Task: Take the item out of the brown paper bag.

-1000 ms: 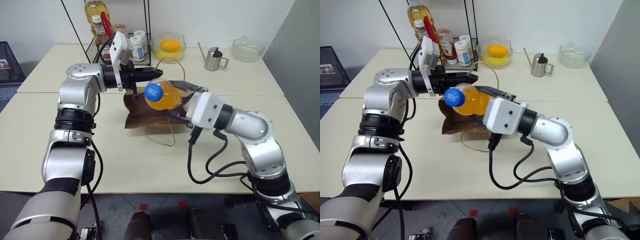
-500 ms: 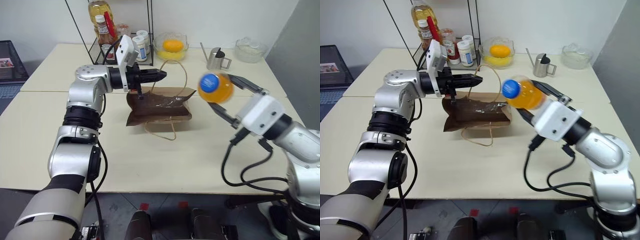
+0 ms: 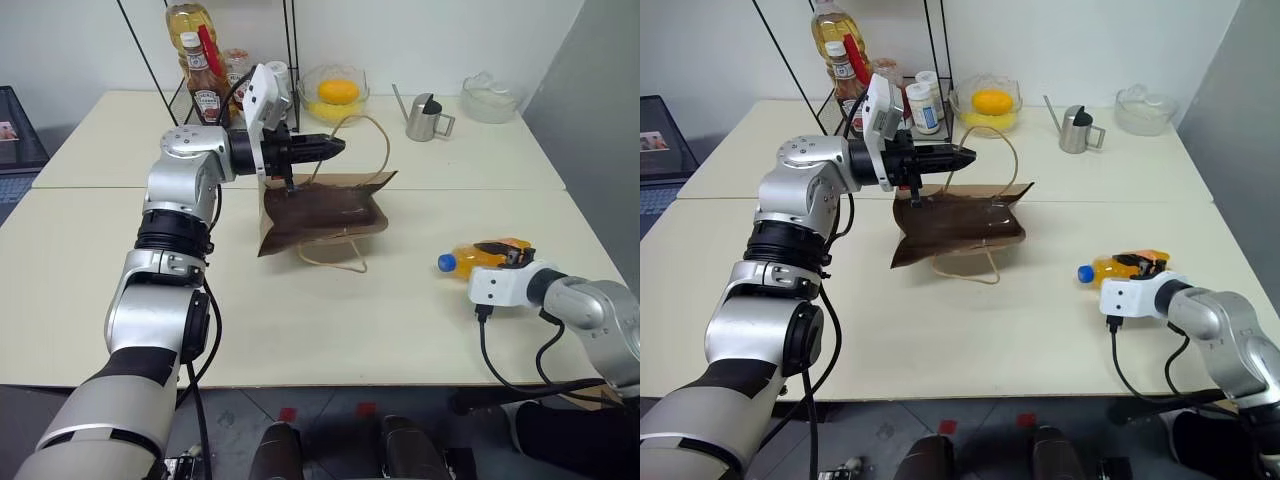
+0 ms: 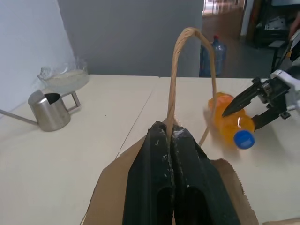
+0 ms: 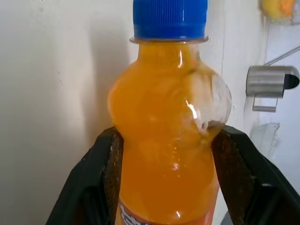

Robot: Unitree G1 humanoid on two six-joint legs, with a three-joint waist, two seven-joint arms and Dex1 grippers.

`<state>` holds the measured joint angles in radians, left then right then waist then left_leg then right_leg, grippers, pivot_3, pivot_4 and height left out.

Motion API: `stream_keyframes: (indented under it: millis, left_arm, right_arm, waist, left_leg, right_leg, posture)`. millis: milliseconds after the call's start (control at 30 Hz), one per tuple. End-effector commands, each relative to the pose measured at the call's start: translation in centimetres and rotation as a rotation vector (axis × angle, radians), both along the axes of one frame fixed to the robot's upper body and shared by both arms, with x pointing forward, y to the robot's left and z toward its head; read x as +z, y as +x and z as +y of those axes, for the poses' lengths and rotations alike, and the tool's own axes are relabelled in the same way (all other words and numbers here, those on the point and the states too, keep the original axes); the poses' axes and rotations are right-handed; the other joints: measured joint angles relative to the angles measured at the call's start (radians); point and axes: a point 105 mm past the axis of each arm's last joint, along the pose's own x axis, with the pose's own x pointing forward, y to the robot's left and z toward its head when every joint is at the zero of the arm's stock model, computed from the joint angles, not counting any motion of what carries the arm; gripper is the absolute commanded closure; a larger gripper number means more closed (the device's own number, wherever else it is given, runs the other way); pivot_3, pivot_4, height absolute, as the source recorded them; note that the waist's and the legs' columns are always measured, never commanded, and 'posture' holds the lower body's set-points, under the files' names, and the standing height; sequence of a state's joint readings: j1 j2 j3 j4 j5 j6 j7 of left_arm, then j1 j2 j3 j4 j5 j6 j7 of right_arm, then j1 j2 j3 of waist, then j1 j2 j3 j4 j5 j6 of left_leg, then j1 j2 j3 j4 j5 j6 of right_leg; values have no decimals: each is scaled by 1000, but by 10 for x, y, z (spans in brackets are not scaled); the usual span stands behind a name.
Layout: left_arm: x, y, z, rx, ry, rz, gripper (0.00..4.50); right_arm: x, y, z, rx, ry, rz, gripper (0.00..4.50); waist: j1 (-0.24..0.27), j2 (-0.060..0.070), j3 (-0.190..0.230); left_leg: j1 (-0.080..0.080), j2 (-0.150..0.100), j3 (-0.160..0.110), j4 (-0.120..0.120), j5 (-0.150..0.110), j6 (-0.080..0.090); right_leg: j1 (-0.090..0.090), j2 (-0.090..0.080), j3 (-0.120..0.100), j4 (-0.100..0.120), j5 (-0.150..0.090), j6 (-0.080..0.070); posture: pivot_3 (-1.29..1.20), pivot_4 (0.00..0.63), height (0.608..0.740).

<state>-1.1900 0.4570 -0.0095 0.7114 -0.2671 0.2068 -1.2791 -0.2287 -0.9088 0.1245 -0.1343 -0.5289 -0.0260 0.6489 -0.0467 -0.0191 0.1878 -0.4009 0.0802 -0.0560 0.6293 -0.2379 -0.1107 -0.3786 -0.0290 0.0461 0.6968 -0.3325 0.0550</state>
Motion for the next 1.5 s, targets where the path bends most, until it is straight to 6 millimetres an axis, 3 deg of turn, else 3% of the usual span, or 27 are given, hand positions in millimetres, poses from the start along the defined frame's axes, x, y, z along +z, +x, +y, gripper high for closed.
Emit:
stream_keyframes:
  millis: [33, 133, 333, 433, 600, 700, 1000, 1100, 1200, 1367, 1500]
  left_arm:
    - [15, -6, 1, -13, -14, -64, 4500]
    - [14, -8, 3, -9, -13, -66, 4500]
    - [13, -8, 6, 2, -12, -65, 4500]
    - [13, -7, 7, 10, -12, -65, 4500]
    - [14, 0, 13, 60, -17, -70, 4500]
    - [17, 10, 17, 127, -31, -93, 4500]
    - [37, 41, 27, 345, -83, -176, 4500]
    - [41, 45, 27, 371, -85, -186, 3881]
    - [42, 46, 29, 387, -65, -213, 2964]
    - [40, 51, 50, 496, 56, -324, 1442]
    - [44, 54, 64, 577, 86, -384, 1442]
  right_arm:
    - [1, 8, 7, -14, 27, 2, 2091]
    - [-3, 6, 12, -9, 35, 46, 2091]
    - [4, -4, 10, -19, 64, 69, 98]
    - [16, -13, 14, 6, 94, 69, 40]
    - [69, -31, 36, 113, 277, 62, 40]
    - [89, -42, 50, 167, 377, 97, 40]
    - [114, -49, 93, 258, 683, 213, 40]
    - [118, -45, 97, 266, 708, 213, 0]
    - [120, -43, 99, 272, 724, 211, 0]
    - [127, -39, 101, 283, 769, 198, 0]
    - [127, -36, 98, 277, 772, 196, 0]
  waist:
    - [0, 0, 0]
    - [-2, 0, 0]
    - [2, 0, 0]
    - [9, 0, 0]
    - [11, 0, 0]
    - [13, 0, 0]
    - [15, 0, 0]
    - [15, 0, 0]
    - [15, 0, 0]
    - [13, 0, 0]
    - [14, 0, 0]
  left_leg:
    - [0, 0, 0, 0, 0, 0]
    - [1, 0, 0, 1, 0, 0]
    - [2, 0, 0, 0, 0, 0]
    - [2, 0, -1, 0, 0, 0]
    - [2, 0, -1, 0, 0, 0]
    - [2, 0, -1, 1, 0, 0]
    - [1, 0, -2, 1, 0, 0]
    - [1, 0, -2, 0, 0, 0]
    - [1, 0, -2, 0, 0, 0]
    - [1, 0, -2, 0, 0, 0]
    - [1, 0, -2, 0, 0, 0]
  right_leg:
    - [0, 0, 0, 0, 0, 0]
    - [1, 0, 0, 0, 0, 0]
    - [3, 0, 0, 0, 0, 0]
    - [3, 0, -1, 0, 0, 0]
    - [3, 0, -1, 0, 0, 0]
    - [4, 0, -2, 0, 0, 0]
    - [3, 0, -2, 0, 0, 0]
    - [3, 0, -2, -1, 0, 0]
    - [2, 0, -2, -1, 0, 0]
    - [2, 0, -2, 0, 0, 0]
    - [2, 0, -2, 0, 0, 0]
  posture:
    - [0, 150, 740]
    - [0, 150, 740]
    - [0, 150, 740]
    - [0, 150, 740]
    - [0, 150, 740]
    - [0, 150, 740]
    - [0, 150, 740]
    - [0, 150, 740]
    - [0, 150, 740]
    - [0, 150, 740]
    - [0, 150, 740]
